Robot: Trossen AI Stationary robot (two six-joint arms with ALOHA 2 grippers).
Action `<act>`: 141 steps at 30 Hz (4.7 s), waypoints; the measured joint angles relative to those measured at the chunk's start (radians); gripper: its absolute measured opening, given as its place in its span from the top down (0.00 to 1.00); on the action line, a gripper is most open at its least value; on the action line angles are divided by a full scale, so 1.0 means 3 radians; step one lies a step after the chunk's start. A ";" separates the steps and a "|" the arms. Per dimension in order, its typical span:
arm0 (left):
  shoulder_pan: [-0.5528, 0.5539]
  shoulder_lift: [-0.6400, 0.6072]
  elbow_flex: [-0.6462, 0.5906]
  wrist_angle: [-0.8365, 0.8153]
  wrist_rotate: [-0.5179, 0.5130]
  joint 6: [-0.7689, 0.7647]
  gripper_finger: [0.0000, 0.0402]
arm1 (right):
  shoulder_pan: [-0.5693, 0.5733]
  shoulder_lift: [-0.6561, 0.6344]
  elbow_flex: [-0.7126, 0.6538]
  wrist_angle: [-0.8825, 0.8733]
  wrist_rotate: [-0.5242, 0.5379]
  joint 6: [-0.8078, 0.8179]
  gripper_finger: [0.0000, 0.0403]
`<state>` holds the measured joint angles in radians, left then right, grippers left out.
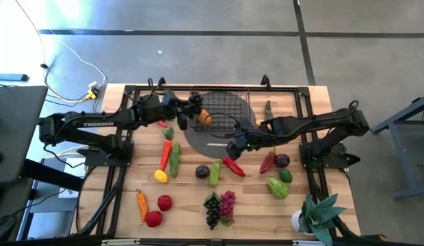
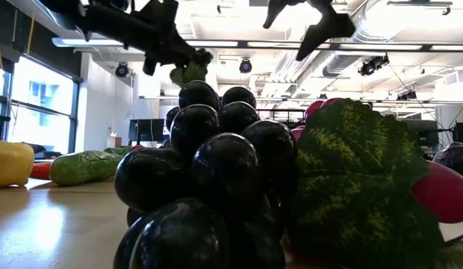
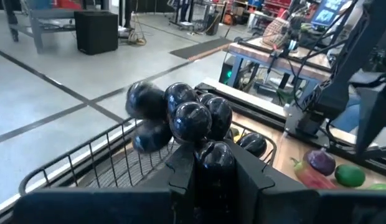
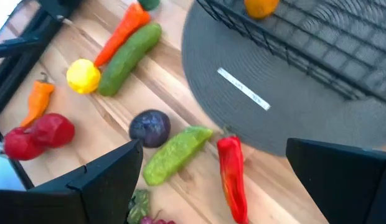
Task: Build produce basket
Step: Put the top black grapes into the black wire basket, then put the red chili pepper into the black wire basket
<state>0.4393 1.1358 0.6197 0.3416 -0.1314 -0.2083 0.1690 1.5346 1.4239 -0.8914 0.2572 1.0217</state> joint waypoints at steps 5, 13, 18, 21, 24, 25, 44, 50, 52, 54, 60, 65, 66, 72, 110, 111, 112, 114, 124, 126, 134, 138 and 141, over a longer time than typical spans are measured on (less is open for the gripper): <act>0.0000 0.0226 0.0000 0.0170 0.0003 0.0010 0.87 | 0.0137 0.0060 -0.0001 -0.0009 0.0003 0.0054 0.06; 0.0006 0.0460 0.0000 0.0360 -0.0041 0.0010 0.82 | 0.0317 0.0262 -0.0001 -0.0020 -0.0046 0.0122 0.06; 0.0022 0.0513 0.0000 0.0454 -0.0037 0.0011 0.73 | 0.0382 0.0443 -0.0001 -0.0016 -0.0081 0.0187 0.06; 0.0020 0.0513 0.0000 0.0457 -0.0051 0.0072 0.68 | 0.0405 0.0555 -0.0001 -0.0013 -0.0086 0.0278 0.06; 0.0022 0.0513 0.0000 0.0458 -0.0052 0.0166 0.63 | 0.0406 0.0649 -0.0001 -0.0043 -0.0093 0.0401 0.06; 0.0022 0.0513 0.0000 0.0458 -0.0052 0.0186 0.61 | 0.0406 0.0684 -0.0001 -0.0057 -0.0096 0.0438 0.06; 0.0019 0.0510 0.0407 -0.0155 -0.0022 0.0218 0.47 | 0.0406 0.1041 -0.0003 -0.0275 -0.0282 0.0699 0.06; 0.0020 0.0510 0.0913 -0.1065 -0.0022 0.0434 0.47 | 0.0401 0.1216 -0.0003 -0.0351 -0.0290 0.0671 0.06; 0.0020 0.0509 0.1053 -0.1286 -0.0022 0.0422 0.47 | 0.0397 0.1283 -0.0003 -0.0351 -0.0291 0.0670 0.06; 0.0021 0.0480 0.1152 -0.1476 -0.0019 0.0445 0.47 | 0.0396 0.1345 -0.0003 -0.0347 -0.0292 0.0670 0.06; 0.0024 0.0289 0.1304 -0.1717 -0.0012 0.0554 0.47 | 0.0396 0.1519 -0.0003 -0.0290 -0.0319 0.0697 0.06; 0.0024 0.0063 0.1312 -0.1812 -0.0025 0.0637 0.47 | 0.0390 0.1665 -0.0004 -0.0197 -0.0428 0.0779 0.08; 0.0024 0.0020 0.1312 -0.1849 -0.0025 0.0619 0.47 | 0.0390 0.1691 -0.0004 -0.0167 -0.0439 0.0786 0.09; 0.0024 -0.0212 0.1312 -0.2016 -0.0027 0.0617 0.47 | 0.0390 0.1762 0.0001 -0.0058 -0.0504 0.0820 0.18; 0.0024 -0.0496 0.1310 -0.3505 -0.0215 0.0582 0.47 | 0.0503 0.1565 0.0531 -0.0385 -0.0119 0.1606 0.88; 0.0024 -0.0496 0.1310 -0.3567 -0.0274 0.0566 0.47 | 0.0491 0.1565 0.0604 -0.0465 -0.0070 0.1575 0.88; 0.0024 -0.0496 0.1310 -0.3631 -0.0338 0.0548 0.47 | 0.0474 0.1565 0.0683 -0.0561 -0.0029 0.1536 0.87; 0.0031 -0.0496 0.1310 -0.3763 -0.0464 0.0530 0.47 | 0.0425 0.1561 0.0835 -0.0721 0.0090 0.1444 0.87; 0.0135 -0.0496 0.1310 -0.4126 -0.0561 0.0372 0.47 | -0.0049 0.1561 0.1476 -0.1106 0.0388 0.0443 0.87; 0.0135 -0.0496 0.1310 -0.4158 -0.0561 0.0358 0.47 | -0.0170 0.1560 0.1547 -0.1102 0.0427 0.0169 0.87; 0.0135 -0.0495 0.1310 -0.4261 -0.0547 0.0269 0.47 | -0.0676 0.1560 0.1598 -0.1088 0.0340 -0.0748 0.87; 0.0135 -0.0495 0.1310 -0.4284 -0.0552 0.0269 0.47 | -0.0899 0.1560 0.1596 -0.1074 0.0337 -0.1154 0.87; 0.0135 -0.0489 0.1308 -0.4293 -0.0559 0.0268 0.47 | -0.1079 0.1560 0.1596 -0.1071 0.0278 -0.1384 0.87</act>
<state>0.4797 0.9890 1.0122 -0.9464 -0.2991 -0.1279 -0.1548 2.0027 1.9026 -1.2127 0.3407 0.6064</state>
